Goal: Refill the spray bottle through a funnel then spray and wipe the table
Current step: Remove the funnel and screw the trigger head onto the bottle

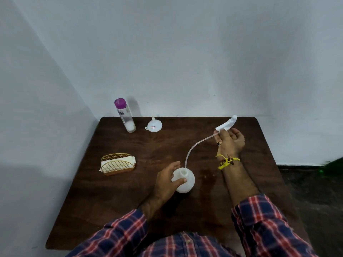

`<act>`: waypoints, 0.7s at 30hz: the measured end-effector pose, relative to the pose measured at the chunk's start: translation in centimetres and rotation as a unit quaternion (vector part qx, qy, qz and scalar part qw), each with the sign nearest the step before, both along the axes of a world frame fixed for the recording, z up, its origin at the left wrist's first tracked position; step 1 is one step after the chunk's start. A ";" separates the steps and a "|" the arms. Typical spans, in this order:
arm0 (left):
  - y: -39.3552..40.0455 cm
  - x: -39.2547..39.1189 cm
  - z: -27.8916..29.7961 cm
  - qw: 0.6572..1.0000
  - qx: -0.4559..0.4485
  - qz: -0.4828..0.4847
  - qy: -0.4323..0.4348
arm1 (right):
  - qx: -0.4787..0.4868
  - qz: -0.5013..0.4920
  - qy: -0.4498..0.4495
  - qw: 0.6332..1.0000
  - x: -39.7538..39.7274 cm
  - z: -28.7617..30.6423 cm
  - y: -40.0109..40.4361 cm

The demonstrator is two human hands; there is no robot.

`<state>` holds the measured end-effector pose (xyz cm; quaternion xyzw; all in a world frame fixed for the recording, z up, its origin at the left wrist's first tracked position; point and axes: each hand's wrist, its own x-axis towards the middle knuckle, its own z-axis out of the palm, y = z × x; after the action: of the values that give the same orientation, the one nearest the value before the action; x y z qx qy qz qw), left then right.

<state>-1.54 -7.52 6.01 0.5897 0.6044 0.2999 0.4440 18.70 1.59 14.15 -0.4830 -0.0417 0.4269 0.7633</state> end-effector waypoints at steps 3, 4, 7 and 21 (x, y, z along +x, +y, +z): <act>0.5 0.6 0.1 1.000 0.002 -0.018 0.009 | 0.049 0.070 -0.120 0.989 -1.0 -0.1 -1.6; 0.6 0.8 0.1 1.000 -0.001 -0.023 0.014 | 0.061 0.099 -0.164 0.980 -1.4 -0.2 -2.5; 0.7 1.1 -0.3 0.998 -0.006 -0.036 0.044 | 0.072 0.189 -0.238 0.950 -3.0 -1.2 -5.4; 0.5 1.3 -0.5 0.998 -0.015 -0.011 0.062 | 0.080 0.439 -0.504 0.740 -3.1 -4.0 -7.6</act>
<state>-0.25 -7.04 5.55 0.6071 0.6288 0.2486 0.4175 15.55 -6.01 10.20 -0.4932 -0.6612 0.4041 0.3953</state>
